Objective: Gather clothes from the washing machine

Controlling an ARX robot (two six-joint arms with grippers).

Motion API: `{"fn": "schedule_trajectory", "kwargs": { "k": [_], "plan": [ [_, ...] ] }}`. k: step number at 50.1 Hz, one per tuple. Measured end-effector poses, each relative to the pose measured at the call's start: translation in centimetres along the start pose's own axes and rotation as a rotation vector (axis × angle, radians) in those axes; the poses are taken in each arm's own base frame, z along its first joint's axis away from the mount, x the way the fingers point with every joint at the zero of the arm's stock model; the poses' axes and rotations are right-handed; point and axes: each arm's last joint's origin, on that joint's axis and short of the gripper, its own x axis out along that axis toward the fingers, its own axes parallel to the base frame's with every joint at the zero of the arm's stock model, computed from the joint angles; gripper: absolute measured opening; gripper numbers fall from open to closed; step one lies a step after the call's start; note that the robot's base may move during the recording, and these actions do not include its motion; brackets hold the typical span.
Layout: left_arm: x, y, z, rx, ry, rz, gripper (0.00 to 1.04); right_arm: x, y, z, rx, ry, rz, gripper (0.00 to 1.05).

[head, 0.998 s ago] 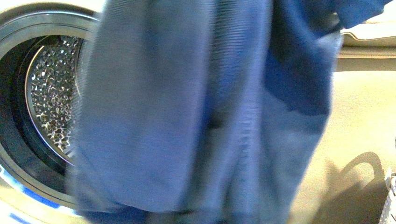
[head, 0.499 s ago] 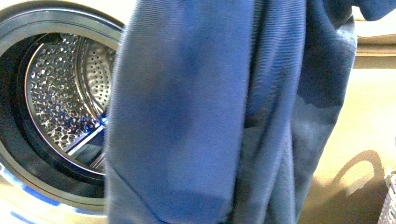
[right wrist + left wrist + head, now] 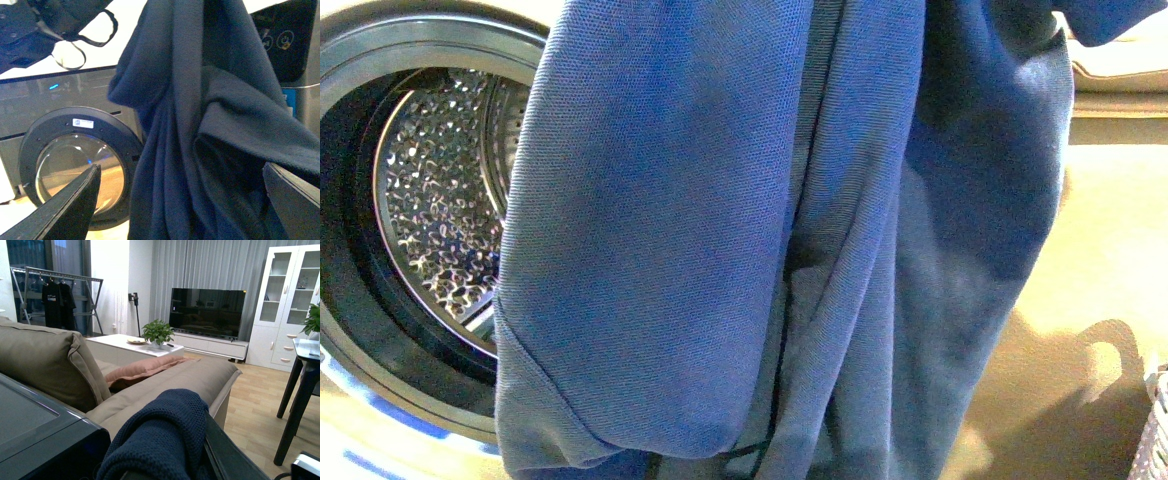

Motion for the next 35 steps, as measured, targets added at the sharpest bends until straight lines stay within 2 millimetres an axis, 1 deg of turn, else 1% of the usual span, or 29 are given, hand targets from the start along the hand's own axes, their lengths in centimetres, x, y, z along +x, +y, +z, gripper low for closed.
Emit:
{"fn": "schedule_trajectory", "kwargs": {
  "k": [1, 6, 12, 17, 23, 29, 30, 35],
  "plan": [
    [0.0, 0.0, 0.0, 0.0, 0.0, 0.0, 0.06, -0.1, 0.1, 0.0, 0.0, 0.0, 0.002, 0.97],
    [0.0, 0.0, 0.0, 0.0, 0.0, 0.0, 0.06, -2.1, 1.1, -0.3, -0.015, 0.009, 0.016, 0.97],
    [0.0, 0.0, 0.0, 0.0, 0.0, 0.0, 0.06, -3.6, 1.0, 0.1, -0.05, -0.002, -0.015, 0.97],
    [0.0, 0.0, 0.0, 0.0, 0.0, 0.0, 0.06, -4.4, -0.1, 0.4, -0.047, -0.007, -0.07, 0.97],
    [0.0, 0.0, 0.0, 0.0, 0.0, 0.0, 0.06, -4.8, -2.2, 0.9, -0.029, -0.008, -0.116, 0.97],
    [0.0, 0.0, 0.0, 0.0, 0.0, 0.0, 0.06, -4.3, -4.2, 1.1, -0.004, -0.004, -0.121, 0.97],
    [0.0, 0.0, 0.0, 0.0, 0.0, 0.0, 0.06, -4.3, -4.3, 1.1, -0.003, -0.003, -0.121, 0.97],
    [0.0, 0.0, 0.0, 0.0, 0.0, 0.0, 0.06, -3.4, -5.5, 1.0, 0.007, 0.001, -0.068, 0.97]
  ]
}}
